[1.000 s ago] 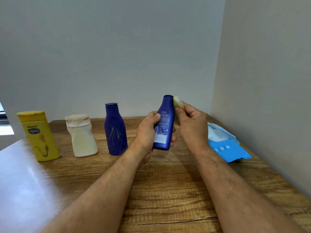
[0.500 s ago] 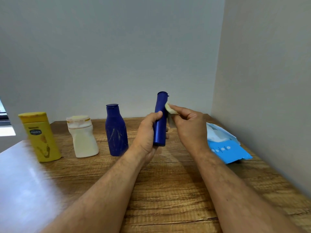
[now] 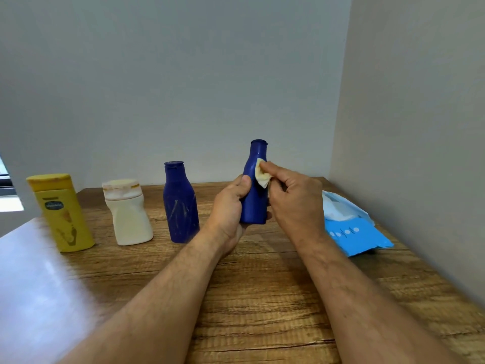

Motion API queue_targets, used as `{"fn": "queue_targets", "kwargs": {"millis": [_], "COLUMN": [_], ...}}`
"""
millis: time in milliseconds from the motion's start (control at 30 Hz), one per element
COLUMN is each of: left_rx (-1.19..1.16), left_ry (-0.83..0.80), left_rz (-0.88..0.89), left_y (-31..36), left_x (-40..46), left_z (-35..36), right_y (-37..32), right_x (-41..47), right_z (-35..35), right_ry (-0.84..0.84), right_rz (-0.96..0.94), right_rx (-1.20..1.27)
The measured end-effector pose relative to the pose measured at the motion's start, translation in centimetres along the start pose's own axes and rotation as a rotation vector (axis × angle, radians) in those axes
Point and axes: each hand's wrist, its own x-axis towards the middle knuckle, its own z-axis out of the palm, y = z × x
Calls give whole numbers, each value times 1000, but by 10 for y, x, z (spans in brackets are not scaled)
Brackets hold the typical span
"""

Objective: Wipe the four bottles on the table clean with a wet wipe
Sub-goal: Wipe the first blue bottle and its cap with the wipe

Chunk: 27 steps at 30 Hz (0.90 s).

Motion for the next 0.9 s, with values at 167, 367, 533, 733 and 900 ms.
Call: {"fn": "queue_targets", "kwargs": {"millis": [167,367,533,733,900], "left_rx": [-154,-77,178,356,519], "left_ry": [106,207,136,59,85], "left_rz": [-22,-20,75,201,235], "left_y": [2,0,-5,-11,-13], "left_x": [4,10,14,16,19], "left_z": [-4,-7,-11,-14,-18], "right_y": [0,-2,-4,-2,1], "right_x": [-1,-2,3,3,4], "right_z": [-2,-4,-3,-3,-2], "right_ry": [-145,-195,-20,5,1], "right_rz": [8,123,176,228,265], "right_rx": [-111,-91,-106,-184,-193]}}
